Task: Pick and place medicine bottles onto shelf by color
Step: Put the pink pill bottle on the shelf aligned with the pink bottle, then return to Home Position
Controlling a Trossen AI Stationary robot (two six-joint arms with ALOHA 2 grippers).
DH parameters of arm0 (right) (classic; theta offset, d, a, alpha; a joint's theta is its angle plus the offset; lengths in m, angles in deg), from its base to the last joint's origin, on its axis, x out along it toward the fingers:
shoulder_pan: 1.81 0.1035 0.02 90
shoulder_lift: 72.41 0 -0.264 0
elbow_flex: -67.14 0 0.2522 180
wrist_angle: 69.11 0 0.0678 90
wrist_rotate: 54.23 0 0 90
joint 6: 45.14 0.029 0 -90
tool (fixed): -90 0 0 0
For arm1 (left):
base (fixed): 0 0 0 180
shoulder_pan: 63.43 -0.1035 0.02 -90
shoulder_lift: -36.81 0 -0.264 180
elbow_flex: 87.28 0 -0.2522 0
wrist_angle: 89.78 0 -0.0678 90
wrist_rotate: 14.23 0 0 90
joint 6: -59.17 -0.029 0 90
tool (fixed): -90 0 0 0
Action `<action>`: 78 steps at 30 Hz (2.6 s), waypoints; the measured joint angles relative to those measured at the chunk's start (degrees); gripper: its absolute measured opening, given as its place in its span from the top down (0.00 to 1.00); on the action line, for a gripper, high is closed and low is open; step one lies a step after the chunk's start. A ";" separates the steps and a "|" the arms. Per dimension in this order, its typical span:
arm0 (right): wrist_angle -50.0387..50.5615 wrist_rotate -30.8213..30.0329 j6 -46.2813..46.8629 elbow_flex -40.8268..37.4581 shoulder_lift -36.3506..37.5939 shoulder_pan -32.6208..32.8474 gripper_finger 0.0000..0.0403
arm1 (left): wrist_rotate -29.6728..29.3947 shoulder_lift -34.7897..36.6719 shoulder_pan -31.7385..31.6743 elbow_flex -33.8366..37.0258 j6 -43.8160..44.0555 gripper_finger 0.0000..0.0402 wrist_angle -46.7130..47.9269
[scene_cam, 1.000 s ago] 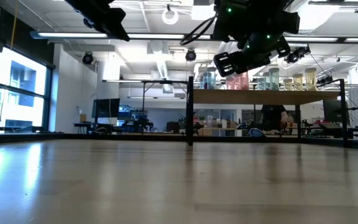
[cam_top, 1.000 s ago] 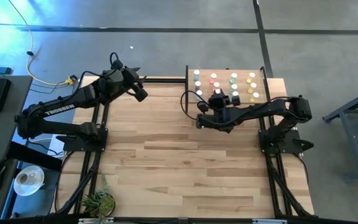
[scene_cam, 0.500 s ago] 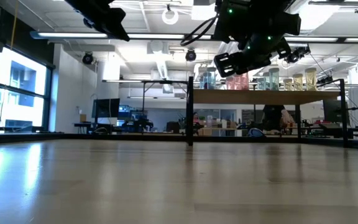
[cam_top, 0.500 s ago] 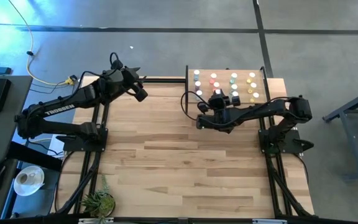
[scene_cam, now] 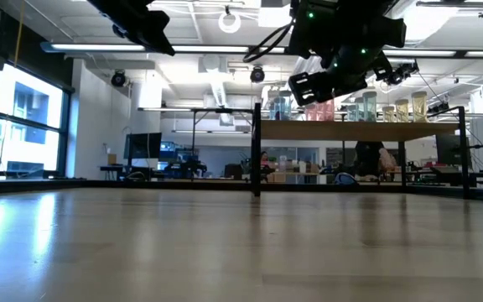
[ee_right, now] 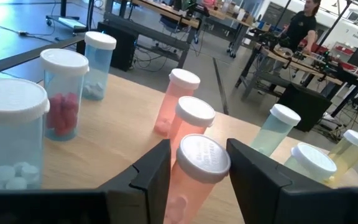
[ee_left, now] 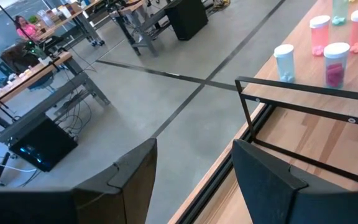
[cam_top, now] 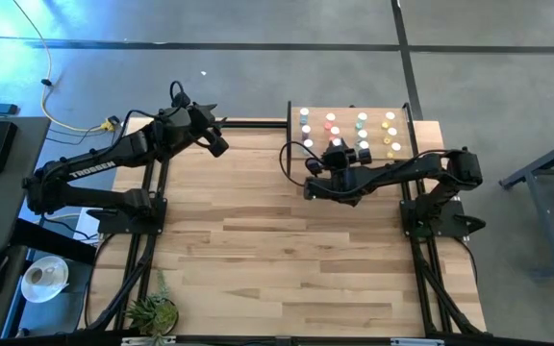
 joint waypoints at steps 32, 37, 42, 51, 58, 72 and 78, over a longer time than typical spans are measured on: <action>3.92 4.44 -12.79 0.00 19.94 6.80 0.64 | 15.41 0.84 0.69 3.37 8.60 0.50 0.21; 15.13 4.62 -6.07 0.00 22.68 9.03 0.64 | 13.70 4.45 2.57 11.28 11.29 0.50 -5.30; 26.97 4.62 5.94 0.00 23.28 12.99 0.64 | 13.43 8.71 5.28 16.61 15.13 0.50 -6.84; 30.77 4.56 9.29 0.00 23.21 18.32 0.64 | 12.75 16.26 13.32 25.06 18.81 0.50 -11.05; 32.13 6.86 10.49 0.00 23.19 20.50 0.64 | 12.40 22.26 18.51 32.79 21.32 0.50 -16.68; 16.32 10.14 12.62 -16.78 29.94 24.58 0.64 | 9.81 31.33 23.93 40.08 23.61 0.50 -17.10; 2.49 10.74 -1.75 -22.25 37.16 27.15 0.64 | 7.74 33.51 25.39 44.05 23.61 0.50 -20.79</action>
